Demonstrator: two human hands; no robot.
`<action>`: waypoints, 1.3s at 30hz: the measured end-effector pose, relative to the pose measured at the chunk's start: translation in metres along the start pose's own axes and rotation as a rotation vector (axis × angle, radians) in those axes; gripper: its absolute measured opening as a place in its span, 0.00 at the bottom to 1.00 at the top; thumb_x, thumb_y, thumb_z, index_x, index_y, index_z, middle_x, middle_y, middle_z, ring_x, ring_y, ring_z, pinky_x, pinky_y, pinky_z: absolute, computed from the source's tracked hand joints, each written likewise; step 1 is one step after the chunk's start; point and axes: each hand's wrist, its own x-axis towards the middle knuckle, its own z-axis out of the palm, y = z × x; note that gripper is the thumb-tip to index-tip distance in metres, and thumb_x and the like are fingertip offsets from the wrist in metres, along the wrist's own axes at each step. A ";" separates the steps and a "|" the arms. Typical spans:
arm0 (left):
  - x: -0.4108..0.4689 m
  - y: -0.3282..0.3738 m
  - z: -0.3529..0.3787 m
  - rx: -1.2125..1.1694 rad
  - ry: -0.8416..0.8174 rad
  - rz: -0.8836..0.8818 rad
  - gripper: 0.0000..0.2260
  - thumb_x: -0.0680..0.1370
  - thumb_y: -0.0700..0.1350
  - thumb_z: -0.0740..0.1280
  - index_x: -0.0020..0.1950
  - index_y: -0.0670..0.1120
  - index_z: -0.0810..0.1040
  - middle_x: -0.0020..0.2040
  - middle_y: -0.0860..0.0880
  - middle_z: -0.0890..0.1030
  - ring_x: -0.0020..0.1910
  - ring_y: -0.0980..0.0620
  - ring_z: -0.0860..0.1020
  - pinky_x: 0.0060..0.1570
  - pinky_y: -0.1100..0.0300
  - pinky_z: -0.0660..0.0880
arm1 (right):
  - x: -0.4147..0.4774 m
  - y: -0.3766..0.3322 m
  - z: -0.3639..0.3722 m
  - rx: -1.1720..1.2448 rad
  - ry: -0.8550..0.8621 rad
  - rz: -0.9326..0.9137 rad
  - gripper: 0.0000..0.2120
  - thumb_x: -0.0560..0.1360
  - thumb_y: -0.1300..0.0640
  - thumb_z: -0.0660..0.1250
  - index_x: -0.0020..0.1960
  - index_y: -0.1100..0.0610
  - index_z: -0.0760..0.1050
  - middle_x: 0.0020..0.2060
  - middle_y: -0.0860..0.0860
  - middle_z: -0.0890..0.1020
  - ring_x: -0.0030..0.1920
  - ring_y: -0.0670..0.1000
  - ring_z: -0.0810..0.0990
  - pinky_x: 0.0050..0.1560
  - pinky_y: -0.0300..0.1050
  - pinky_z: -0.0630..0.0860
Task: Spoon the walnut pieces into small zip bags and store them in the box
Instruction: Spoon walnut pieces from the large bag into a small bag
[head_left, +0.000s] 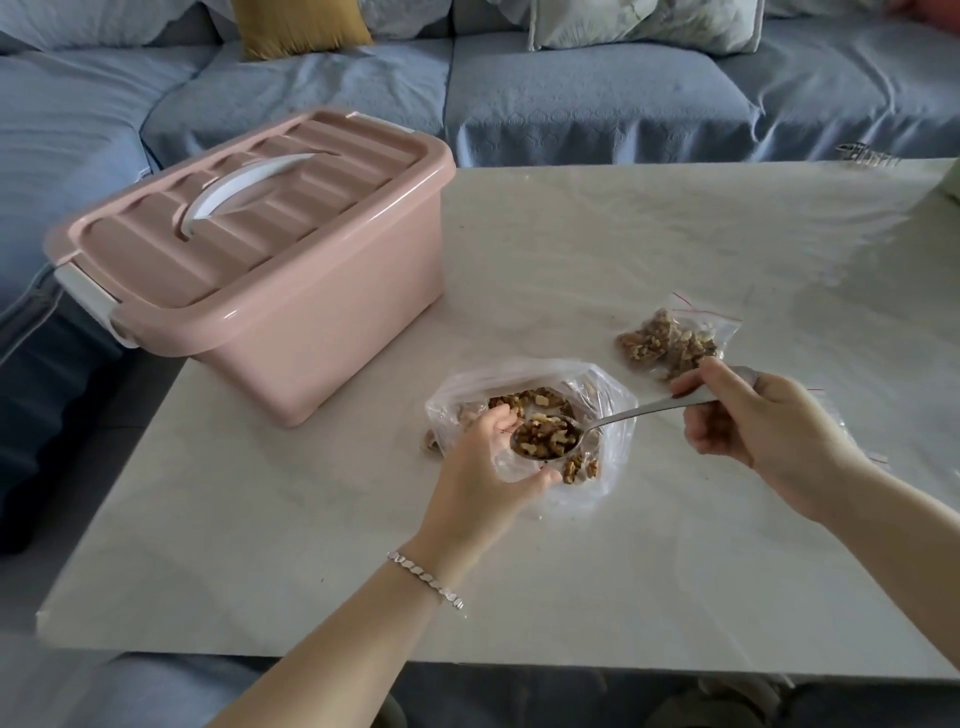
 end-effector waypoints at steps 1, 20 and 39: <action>0.000 0.000 -0.001 0.046 -0.014 0.026 0.34 0.69 0.48 0.75 0.71 0.49 0.62 0.66 0.55 0.72 0.58 0.66 0.66 0.47 0.88 0.56 | 0.001 -0.002 0.002 -0.047 -0.012 -0.022 0.16 0.80 0.56 0.55 0.39 0.59 0.76 0.21 0.49 0.75 0.23 0.47 0.72 0.28 0.37 0.73; -0.002 -0.010 -0.004 0.062 0.154 0.043 0.37 0.66 0.45 0.77 0.71 0.44 0.62 0.51 0.56 0.73 0.50 0.66 0.72 0.46 0.84 0.61 | -0.028 -0.039 0.058 -0.715 -0.298 -0.581 0.17 0.74 0.45 0.52 0.43 0.51 0.76 0.27 0.47 0.79 0.28 0.49 0.77 0.35 0.42 0.73; -0.017 -0.018 -0.030 -0.021 0.183 -0.047 0.13 0.73 0.44 0.71 0.46 0.54 0.67 0.49 0.50 0.75 0.38 0.73 0.74 0.34 0.77 0.69 | 0.000 0.063 0.032 -0.184 0.174 -0.360 0.14 0.80 0.59 0.55 0.44 0.45 0.76 0.29 0.45 0.80 0.31 0.46 0.74 0.37 0.37 0.73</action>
